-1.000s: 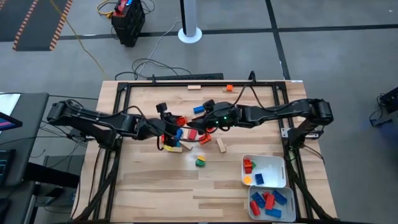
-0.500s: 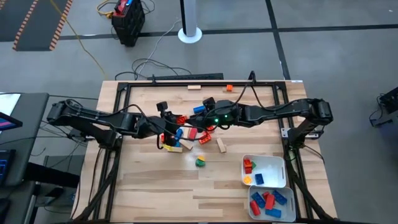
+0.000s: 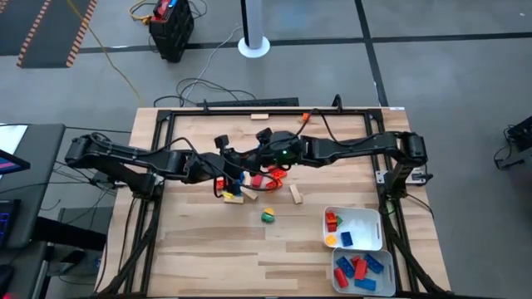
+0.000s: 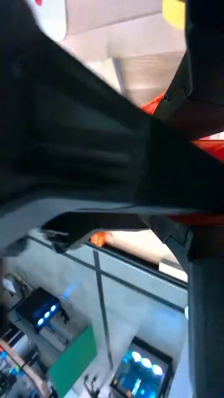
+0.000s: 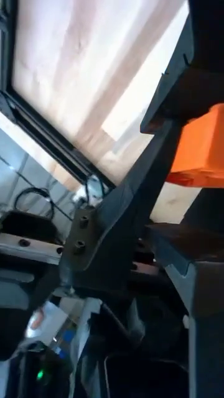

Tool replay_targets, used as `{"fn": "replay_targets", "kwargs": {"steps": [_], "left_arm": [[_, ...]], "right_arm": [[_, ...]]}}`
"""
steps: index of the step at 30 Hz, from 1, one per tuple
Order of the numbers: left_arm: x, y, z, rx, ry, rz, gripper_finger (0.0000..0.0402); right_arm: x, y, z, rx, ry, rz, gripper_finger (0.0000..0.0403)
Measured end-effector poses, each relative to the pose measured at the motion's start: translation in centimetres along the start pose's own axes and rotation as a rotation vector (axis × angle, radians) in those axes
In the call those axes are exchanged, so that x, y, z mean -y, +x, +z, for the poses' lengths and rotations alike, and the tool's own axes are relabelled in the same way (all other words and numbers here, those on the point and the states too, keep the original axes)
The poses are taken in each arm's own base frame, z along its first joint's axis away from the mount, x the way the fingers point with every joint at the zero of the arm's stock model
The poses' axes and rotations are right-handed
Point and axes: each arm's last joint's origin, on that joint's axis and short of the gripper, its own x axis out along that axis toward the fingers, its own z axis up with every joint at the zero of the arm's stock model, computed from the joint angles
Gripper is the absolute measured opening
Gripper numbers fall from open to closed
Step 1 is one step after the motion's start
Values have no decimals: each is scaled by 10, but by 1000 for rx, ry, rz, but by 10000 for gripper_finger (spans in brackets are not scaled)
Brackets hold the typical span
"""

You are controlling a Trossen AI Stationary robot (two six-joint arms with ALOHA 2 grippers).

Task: Sort blocks by size
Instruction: Put the big orange game piece into the gray bin

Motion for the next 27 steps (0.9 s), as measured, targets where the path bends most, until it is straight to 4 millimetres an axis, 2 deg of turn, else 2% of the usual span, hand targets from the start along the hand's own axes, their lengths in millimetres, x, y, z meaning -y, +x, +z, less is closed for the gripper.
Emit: {"fn": "replay_targets", "kwargs": {"steps": [6,9,12,16,17,19,24,27], "left_arm": [[1,-1,1,5,20,21,130],[1,-1,1,5,16,23,130],[1,-1,1,6,14,22,130],[0,-1,1,6,44,32,130],[0,-1,1,4,47,37,133],[0,-1,1,6,40,42,156],[-1,-1,1,4,2,53,243],[-2,0,1,2,-34,65,283]], "right_arm": [[4,4,0,-25,16,1,269],[4,4,0,-31,18,3,253],[5,4,0,-50,18,12,209],[8,4,2,-65,17,17,122],[9,4,3,-67,21,18,114],[10,4,3,-74,16,23,114],[11,4,2,-105,-25,30,114],[15,-3,8,-133,-19,1,114]]}}
